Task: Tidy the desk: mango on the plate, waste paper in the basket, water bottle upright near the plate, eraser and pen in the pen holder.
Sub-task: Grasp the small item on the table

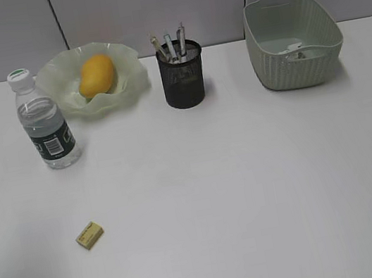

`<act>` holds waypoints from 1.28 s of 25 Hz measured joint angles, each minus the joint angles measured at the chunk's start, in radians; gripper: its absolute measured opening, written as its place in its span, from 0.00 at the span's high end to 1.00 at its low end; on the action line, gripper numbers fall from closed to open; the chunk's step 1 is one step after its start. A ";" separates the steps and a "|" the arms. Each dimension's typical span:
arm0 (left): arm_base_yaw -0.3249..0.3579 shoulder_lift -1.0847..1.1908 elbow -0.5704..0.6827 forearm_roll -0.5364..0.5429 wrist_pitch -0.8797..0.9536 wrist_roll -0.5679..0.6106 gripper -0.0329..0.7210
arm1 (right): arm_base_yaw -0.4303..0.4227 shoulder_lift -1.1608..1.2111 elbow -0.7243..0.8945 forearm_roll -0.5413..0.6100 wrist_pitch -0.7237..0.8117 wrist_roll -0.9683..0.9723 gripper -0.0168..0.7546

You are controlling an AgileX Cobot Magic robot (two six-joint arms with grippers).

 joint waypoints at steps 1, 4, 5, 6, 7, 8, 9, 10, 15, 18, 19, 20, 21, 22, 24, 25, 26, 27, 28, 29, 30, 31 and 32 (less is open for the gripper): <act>-0.005 0.042 -0.006 -0.001 0.000 0.020 0.35 | 0.000 0.000 0.000 0.000 0.000 0.000 0.40; -0.032 0.167 -0.010 -0.004 0.000 0.049 0.35 | 0.000 0.000 0.000 0.000 0.000 0.000 0.40; -0.046 0.202 -0.010 -0.004 -0.003 0.052 0.35 | 0.000 0.000 0.000 0.000 0.000 0.000 0.40; -0.068 0.243 -0.010 -0.004 -0.013 0.057 0.35 | 0.000 0.000 0.000 0.000 0.000 0.000 0.40; -0.094 0.279 -0.010 -0.004 -0.033 0.058 0.35 | 0.000 0.000 0.000 0.000 0.000 0.000 0.40; -0.121 0.314 -0.010 -0.006 -0.054 0.059 0.35 | 0.000 0.000 0.000 0.000 0.000 0.000 0.40; -0.146 0.343 -0.010 -0.006 -0.082 0.060 0.35 | 0.000 0.000 0.000 0.000 0.000 0.000 0.40; -0.176 0.376 -0.010 -0.006 -0.114 0.061 0.35 | 0.000 0.000 0.000 0.000 0.000 0.000 0.40; -0.297 0.539 -0.010 0.000 -0.293 0.062 0.35 | 0.000 0.000 0.000 0.000 -0.001 0.000 0.40; -0.332 0.627 -0.012 0.003 -0.380 0.068 0.35 | 0.000 0.000 0.000 0.000 -0.001 0.000 0.40; -0.339 0.654 -0.014 0.003 -0.399 0.068 0.36 | 0.000 0.000 0.000 0.000 -0.001 0.000 0.40; -0.343 0.676 -0.017 0.003 -0.418 0.068 0.37 | 0.000 0.000 0.000 0.000 -0.001 0.000 0.40; -0.345 0.699 -0.021 0.003 -0.434 0.069 0.38 | 0.000 0.000 0.000 0.000 -0.001 0.000 0.40; -0.345 0.720 -0.026 0.004 -0.449 0.070 0.38 | 0.000 0.000 0.000 0.000 -0.001 0.000 0.40; -0.346 0.757 -0.048 0.012 -0.463 0.071 0.39 | 0.000 0.000 0.000 0.000 -0.001 0.000 0.40; -0.346 0.774 -0.060 0.017 -0.468 0.071 0.39 | 0.000 0.000 0.000 0.000 -0.001 0.000 0.40; -0.346 0.792 -0.075 0.021 -0.471 0.071 0.39 | 0.000 0.000 0.000 0.000 -0.001 0.000 0.40; -0.346 0.807 -0.089 0.029 -0.474 0.071 0.40 | 0.000 0.000 0.000 0.000 -0.001 0.000 0.40; -0.346 0.825 -0.102 0.033 -0.478 0.071 0.40 | 0.000 0.000 0.000 0.000 -0.001 0.000 0.40; -0.346 0.842 -0.110 0.036 -0.481 0.071 0.41 | 0.000 0.000 0.000 0.000 -0.001 0.000 0.40; -0.346 0.855 -0.117 0.037 -0.484 0.071 0.43 | 0.000 0.000 0.000 0.000 -0.001 0.000 0.40; -0.346 0.870 -0.121 0.039 -0.486 0.071 0.44 | 0.000 0.000 0.000 0.000 -0.001 0.000 0.40; -0.349 0.885 -0.121 0.042 -0.492 0.072 0.44 | 0.000 0.000 0.000 0.000 -0.001 0.000 0.40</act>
